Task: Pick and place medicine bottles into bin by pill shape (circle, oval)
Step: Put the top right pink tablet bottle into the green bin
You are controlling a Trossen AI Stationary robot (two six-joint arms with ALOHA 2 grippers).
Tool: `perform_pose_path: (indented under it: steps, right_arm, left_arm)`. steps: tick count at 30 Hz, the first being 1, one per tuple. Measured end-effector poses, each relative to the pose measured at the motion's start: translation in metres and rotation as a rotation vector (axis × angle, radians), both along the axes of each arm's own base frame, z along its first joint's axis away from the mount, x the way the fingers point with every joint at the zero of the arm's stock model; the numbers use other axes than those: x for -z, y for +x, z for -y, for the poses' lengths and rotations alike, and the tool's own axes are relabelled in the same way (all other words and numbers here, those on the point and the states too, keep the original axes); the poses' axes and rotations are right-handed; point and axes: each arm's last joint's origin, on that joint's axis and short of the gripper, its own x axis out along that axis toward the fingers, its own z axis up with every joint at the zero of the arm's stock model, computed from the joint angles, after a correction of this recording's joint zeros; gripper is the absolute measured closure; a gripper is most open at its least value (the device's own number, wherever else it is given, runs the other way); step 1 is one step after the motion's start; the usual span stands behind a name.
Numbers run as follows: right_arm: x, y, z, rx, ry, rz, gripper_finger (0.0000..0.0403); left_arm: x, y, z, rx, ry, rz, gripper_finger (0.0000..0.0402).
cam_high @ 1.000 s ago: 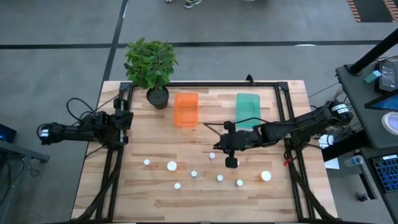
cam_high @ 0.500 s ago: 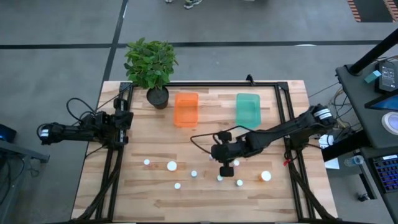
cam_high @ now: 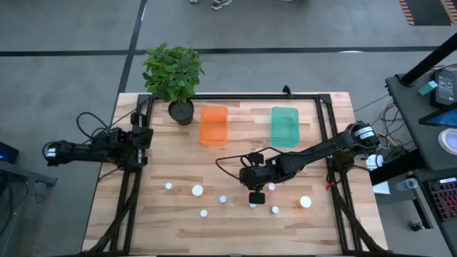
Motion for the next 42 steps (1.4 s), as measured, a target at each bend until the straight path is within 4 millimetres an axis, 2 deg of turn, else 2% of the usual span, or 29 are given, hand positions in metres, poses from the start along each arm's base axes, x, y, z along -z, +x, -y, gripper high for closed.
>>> perform_pose_path:
  steps: [11, 16, 27, 42]
  right_arm:
    - [0.0, 0.001, 0.001, 0.028, -0.023, 0.015, 0.0169]
    - [0.0, 0.0, 0.001, 0.016, -0.04, 0.013, 0.0133]
    - [0.003, 0.001, 0.002, 0.017, -0.058, 0.028, 0.0145]
    - [0.036, -0.003, 0.012, 0.045, -0.037, 0.096, 0.0149]
  left_arm:
    - [0.0, 0.0, 0.0, 0.0, 0.0, 0.0, 0.0402]
    - [0.0, 0.0, 0.0, 0.0, 0.0, 0.0, 0.0402]
    - [0.0, 0.0, 0.0, 0.0, 0.0, 0.0, 0.0402]
    - [0.0, 0.0, 0.0, -0.001, 0.0, 0.0, 0.0402]
